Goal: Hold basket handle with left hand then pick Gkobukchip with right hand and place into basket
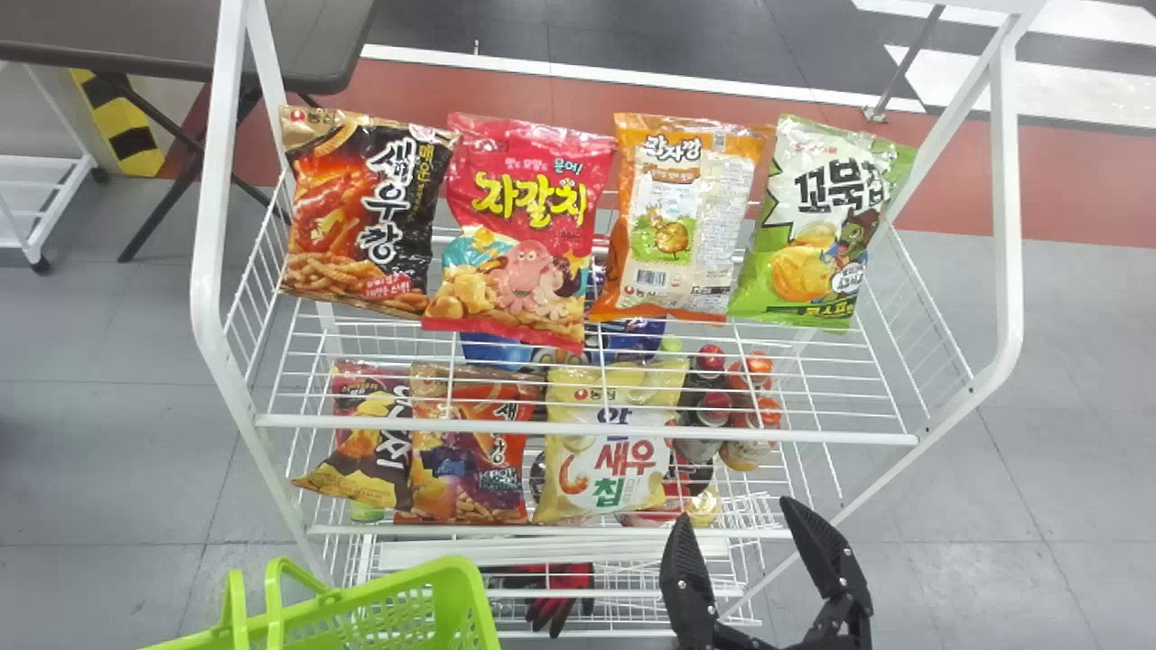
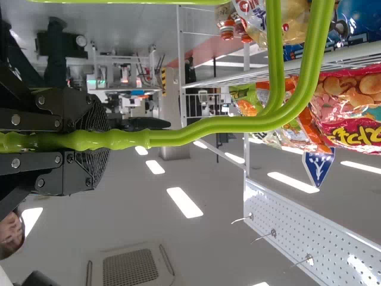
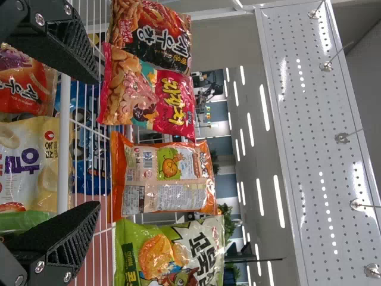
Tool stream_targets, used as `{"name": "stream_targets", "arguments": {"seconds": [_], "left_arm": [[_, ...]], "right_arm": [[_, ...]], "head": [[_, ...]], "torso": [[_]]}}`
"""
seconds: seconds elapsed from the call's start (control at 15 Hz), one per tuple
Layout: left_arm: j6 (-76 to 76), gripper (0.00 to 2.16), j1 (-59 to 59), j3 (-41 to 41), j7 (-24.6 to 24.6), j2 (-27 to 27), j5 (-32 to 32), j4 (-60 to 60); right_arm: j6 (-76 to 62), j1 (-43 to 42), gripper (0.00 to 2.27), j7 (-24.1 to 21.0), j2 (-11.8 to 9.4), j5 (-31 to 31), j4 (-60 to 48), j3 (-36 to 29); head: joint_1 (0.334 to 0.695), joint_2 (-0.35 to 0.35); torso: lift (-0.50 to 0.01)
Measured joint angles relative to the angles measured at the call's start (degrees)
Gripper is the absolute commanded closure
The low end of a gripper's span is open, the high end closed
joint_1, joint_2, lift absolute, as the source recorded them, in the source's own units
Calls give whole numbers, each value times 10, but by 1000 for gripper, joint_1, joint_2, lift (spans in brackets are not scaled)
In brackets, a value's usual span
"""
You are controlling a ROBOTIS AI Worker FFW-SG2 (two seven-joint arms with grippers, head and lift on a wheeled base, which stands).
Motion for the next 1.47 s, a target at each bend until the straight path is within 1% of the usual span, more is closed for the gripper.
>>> {"name": "stream_targets", "arguments": {"seconds": [0.67, 0.8, 1.13, 1.4, 1.47], "left_arm": [[-1, 2155, -3, -3, 1, 1, 0, 7], [0, 2155, -3, -4, 1, 2, 0, 6], [2, 2155, -2, -4, 1, 3, 0, 3], [3, 2155, 1, -4, 1, 3, 0, -1], [4, 2155, 1, -5, 2, 4, 0, -3]], "right_arm": [[9, -6, 60, 1, 3, 0, 2, -3], [27, -15, 56, 1, 4, 0, 0, -9], [147, -68, 56, 13, 4, -3, -26, -43], [290, -125, 56, 40, 4, -40, -59, -92], [332, -144, 56, 47, 4, -52, -63, -108]], "head": [[695, -172], [695, -182], [695, -203], [695, -238], [695, -267]], "torso": [[0], [0], [0], [0], [0]]}}
